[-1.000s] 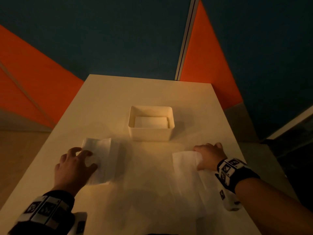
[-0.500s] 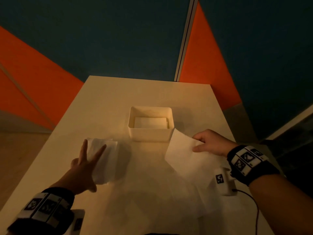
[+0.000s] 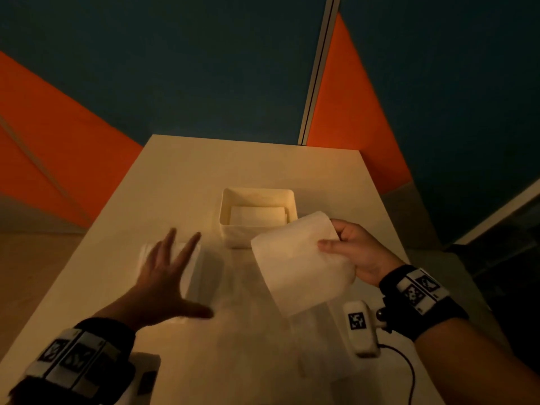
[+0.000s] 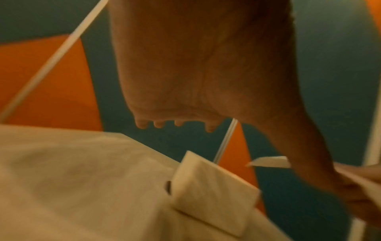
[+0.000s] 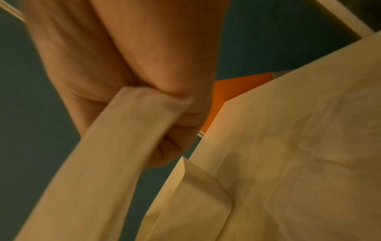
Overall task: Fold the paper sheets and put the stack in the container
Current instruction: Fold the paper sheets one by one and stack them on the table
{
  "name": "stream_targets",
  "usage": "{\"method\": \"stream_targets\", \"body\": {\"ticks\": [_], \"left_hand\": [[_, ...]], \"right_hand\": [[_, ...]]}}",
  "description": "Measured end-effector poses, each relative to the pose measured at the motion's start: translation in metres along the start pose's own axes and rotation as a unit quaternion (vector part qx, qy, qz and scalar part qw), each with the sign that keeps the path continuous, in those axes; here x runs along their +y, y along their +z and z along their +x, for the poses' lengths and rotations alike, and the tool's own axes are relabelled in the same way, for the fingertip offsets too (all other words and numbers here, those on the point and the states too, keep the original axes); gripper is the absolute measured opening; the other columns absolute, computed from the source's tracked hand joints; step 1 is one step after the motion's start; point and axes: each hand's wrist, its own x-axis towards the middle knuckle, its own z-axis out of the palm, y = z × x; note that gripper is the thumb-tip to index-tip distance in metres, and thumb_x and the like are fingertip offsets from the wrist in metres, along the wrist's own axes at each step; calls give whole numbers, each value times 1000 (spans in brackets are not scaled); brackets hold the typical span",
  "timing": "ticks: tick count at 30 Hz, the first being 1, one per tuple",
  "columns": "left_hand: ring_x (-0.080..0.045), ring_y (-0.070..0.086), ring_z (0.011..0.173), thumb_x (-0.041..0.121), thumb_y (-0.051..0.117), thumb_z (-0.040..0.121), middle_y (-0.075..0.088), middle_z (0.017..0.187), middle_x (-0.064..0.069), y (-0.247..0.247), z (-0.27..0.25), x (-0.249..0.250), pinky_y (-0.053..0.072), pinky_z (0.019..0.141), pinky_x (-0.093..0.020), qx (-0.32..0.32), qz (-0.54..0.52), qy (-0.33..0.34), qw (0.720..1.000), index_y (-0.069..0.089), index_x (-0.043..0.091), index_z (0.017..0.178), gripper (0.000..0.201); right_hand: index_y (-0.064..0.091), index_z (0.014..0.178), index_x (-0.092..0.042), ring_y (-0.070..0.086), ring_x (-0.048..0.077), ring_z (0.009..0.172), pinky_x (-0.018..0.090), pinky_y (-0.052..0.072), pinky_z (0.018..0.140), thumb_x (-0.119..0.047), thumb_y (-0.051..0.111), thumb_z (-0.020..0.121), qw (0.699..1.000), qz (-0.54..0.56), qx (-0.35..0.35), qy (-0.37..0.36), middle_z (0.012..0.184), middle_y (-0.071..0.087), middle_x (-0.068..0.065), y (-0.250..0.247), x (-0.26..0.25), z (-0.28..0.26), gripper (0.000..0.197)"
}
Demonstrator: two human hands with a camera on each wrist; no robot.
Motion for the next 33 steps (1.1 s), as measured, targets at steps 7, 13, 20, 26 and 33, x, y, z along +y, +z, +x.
{"method": "stream_targets", "body": {"ticks": [7, 13, 20, 26, 33], "left_hand": [[-24, 63, 108, 75, 66, 57, 67, 117, -6, 7, 17, 63, 48, 97, -38, -114, -521, 17, 846, 56, 25, 121, 82], [-31, 64, 104, 14, 69, 76, 66, 117, -17, 9, 31, 80, 56, 84, -41, -36, -638, 74, 766, 61, 13, 119, 44], [-19, 68, 87, 6, 54, 90, 74, 92, -1, -2, 28, 74, 56, 76, -29, -7, -564, 127, 816, 78, 21, 84, 29], [-23, 64, 105, 31, 49, 85, 68, 116, 1, -9, 18, 61, 54, 90, -33, -53, -554, 152, 817, 74, 12, 101, 35], [-16, 63, 108, 7, 69, 80, 68, 116, 1, 1, 15, 63, 52, 89, -27, -152, -463, 151, 860, 74, 23, 101, 27]], "right_hand": [[62, 115, -12, 68, 23, 94, 37, 57, 81, 4, 57, 84, 993, 104, 17, -59, 107, 71, 10, 29, -6, -2, 35], [62, 115, -14, 69, 22, 88, 34, 58, 71, 6, 53, 88, 987, 146, 23, -60, 102, 72, 9, 38, 0, -4, 35], [72, 86, -11, 65, 22, 73, 33, 51, 64, -8, 43, 91, 987, 162, 14, -6, 87, 70, 11, 28, -2, -9, 29], [59, 106, -16, 60, 18, 66, 27, 46, 54, -9, 54, 90, 993, 115, -15, 19, 83, 63, 11, 29, -2, -10, 19], [52, 114, -22, 66, 19, 72, 31, 55, 63, 12, 66, 78, 990, -47, -130, -3, 82, 70, 10, 50, -3, -7, 51]]}}
